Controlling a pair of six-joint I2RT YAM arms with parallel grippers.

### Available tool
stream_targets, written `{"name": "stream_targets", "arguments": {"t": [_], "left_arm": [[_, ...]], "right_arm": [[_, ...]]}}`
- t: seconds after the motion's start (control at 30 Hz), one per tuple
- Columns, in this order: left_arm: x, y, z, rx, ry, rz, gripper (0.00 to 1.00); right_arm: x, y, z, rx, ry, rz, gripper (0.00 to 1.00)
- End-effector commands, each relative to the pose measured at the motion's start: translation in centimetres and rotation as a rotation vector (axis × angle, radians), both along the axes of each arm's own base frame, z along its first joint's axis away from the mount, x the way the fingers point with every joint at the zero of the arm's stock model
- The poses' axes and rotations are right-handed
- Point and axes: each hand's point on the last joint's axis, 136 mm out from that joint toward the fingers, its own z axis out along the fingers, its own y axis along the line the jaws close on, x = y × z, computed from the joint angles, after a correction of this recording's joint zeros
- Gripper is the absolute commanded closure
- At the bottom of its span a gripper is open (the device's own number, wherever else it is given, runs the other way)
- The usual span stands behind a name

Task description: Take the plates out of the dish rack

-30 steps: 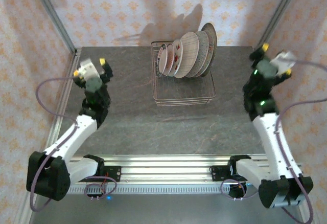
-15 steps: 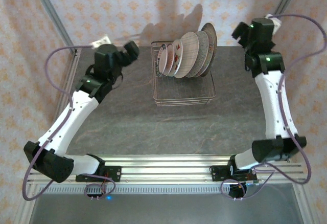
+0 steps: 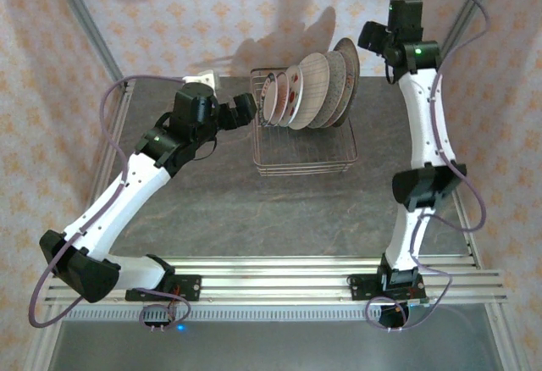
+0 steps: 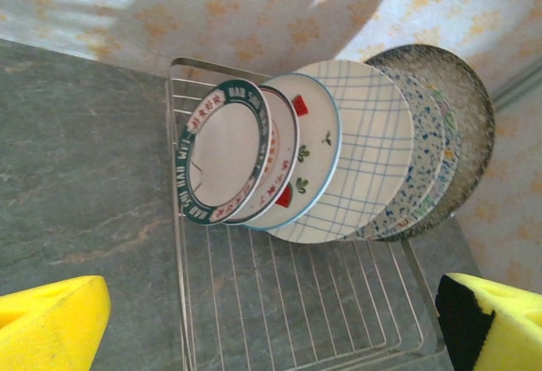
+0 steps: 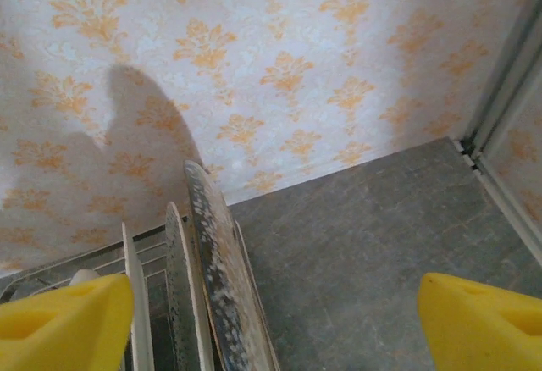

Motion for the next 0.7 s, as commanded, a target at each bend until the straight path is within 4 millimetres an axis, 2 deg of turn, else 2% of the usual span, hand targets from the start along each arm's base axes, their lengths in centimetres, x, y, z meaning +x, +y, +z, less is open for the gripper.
{"name": "stream_targets", "arguments": {"t": [0.0,0.27,0.4,0.67], "left_arm": [[-1.1,-1.0,1.6,0.015,-0.026,-0.093,0.01],[-2.2,-1.2,0.4,0.03,0.009,-0.136,0.01],[-2.5,-1.4,0.1,0.036,0.016,-0.161,0.01],[-3.0,-2.4,1.2,0.003,0.002,-0.218,0.01]], "right_arm": [[-0.6,0.6,-2.4,-0.022,0.127,0.028,0.16],[0.2,1.4,-4.9,-0.02,0.174,0.055,0.18],[0.9,1.8,-5.7,-0.017,0.183,0.079,0.23],[1.9,3.0,-6.6,0.0,0.183,0.137,0.31]]}}
